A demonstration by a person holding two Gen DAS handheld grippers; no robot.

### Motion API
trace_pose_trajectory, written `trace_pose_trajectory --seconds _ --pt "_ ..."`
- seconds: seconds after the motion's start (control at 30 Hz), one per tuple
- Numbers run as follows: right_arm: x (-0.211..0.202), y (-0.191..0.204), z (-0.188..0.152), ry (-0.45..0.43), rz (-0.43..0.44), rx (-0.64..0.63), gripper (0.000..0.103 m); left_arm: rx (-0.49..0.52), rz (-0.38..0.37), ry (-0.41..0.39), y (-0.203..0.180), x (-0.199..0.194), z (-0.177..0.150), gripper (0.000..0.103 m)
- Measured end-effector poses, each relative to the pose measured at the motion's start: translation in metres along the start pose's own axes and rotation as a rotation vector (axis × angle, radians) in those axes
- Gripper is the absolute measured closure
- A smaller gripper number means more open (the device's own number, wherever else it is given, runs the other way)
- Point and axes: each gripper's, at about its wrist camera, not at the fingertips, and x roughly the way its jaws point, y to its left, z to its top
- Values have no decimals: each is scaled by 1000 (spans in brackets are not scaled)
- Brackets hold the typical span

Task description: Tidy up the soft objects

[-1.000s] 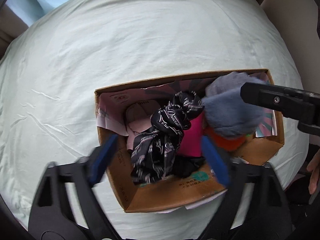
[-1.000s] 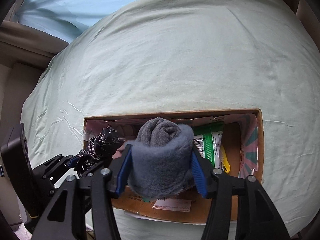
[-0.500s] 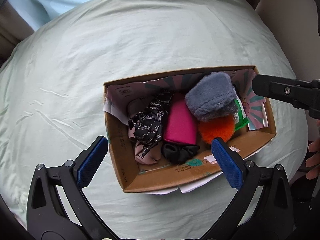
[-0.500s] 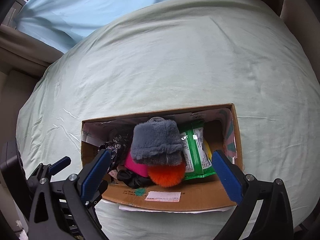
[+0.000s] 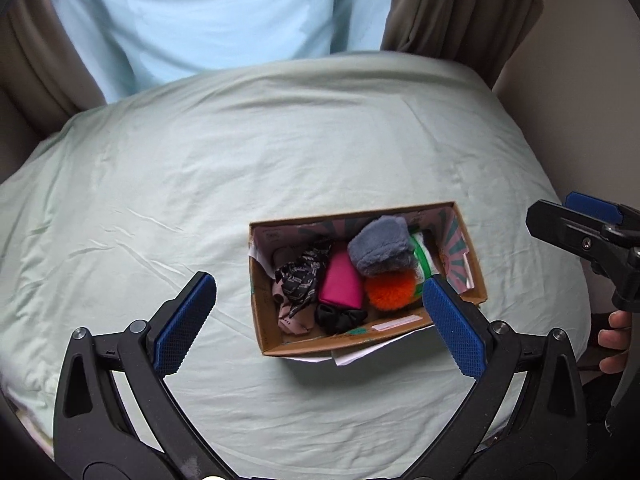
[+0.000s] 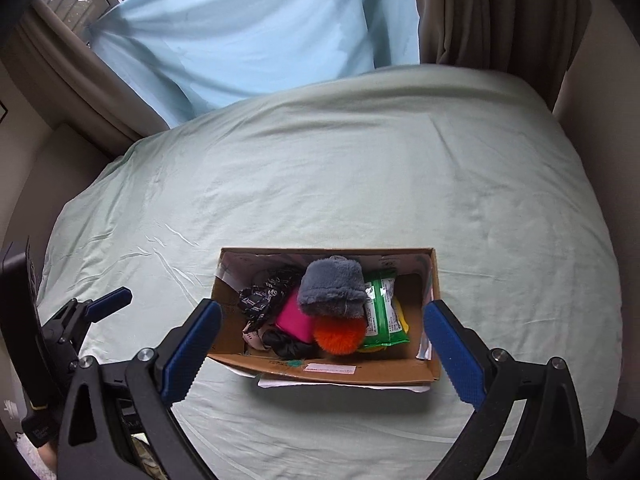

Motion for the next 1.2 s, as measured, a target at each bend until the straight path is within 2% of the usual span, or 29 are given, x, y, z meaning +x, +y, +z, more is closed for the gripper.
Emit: trace_pose_trajectory --seconds 0.3,0.57,0.67,0.9,1.2 --pt "-129 -1 -5 -227 -109 -66 2 -56 69 -260 -29 -132 10 0" --pt "-216 -14 -16 -385 -145 -103 2 -72 94 -430 -71 -208 1 0" --pt "-236 -18 -23 -430 -156 -112 2 -70 98 -474 -84 -223 -5 0" --pt "-264 -32 -46 -505 -193 -109 2 -46 108 -517 -109 -237 -17 0" --pt "-280 -43 -57 -560 -201 -109 2 -37 122 -527 -126 -239 -26 0"
